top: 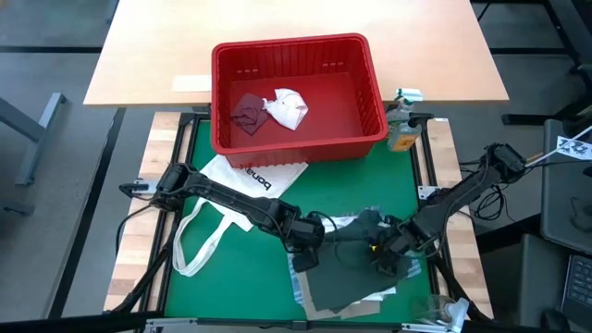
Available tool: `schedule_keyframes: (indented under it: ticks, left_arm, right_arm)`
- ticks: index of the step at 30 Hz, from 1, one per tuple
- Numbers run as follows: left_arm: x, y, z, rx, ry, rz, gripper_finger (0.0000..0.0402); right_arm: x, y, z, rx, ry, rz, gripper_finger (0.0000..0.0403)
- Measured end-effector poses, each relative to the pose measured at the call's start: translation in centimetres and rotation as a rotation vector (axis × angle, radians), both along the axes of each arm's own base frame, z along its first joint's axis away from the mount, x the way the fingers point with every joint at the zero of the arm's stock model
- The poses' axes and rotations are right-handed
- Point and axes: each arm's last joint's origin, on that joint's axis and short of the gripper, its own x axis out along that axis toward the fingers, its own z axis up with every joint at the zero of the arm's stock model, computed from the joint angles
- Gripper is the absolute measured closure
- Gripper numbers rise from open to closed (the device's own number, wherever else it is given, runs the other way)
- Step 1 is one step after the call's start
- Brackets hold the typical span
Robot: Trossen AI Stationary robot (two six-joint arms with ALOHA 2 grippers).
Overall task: Fold Laundry from Bin
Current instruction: Fold the green shirt
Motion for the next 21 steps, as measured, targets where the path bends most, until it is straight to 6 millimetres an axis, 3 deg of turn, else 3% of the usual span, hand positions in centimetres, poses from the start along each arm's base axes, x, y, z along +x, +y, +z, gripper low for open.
schedule_keyframes:
  ticks: [11,15,21]
  left_arm:
    - [-1.4,3.4,-0.1,0.165,0.175,-0.056,0.0278]
    - [-2.1,4.5,1.8,0.156,0.158,-0.038,0.0278]
    - [-3.6,5.1,5.6,0.117,0.036,0.01,0.0278]
  right_arm:
    - [2.5,-3.3,0.3,0.005,-0.044,0.032,0.0267]
    - [2.9,-4.1,1.6,0.041,-0.048,0.066,0.0267]
    - [2.1,-4.6,5.5,0.019,-0.123,0.084,0.0267]
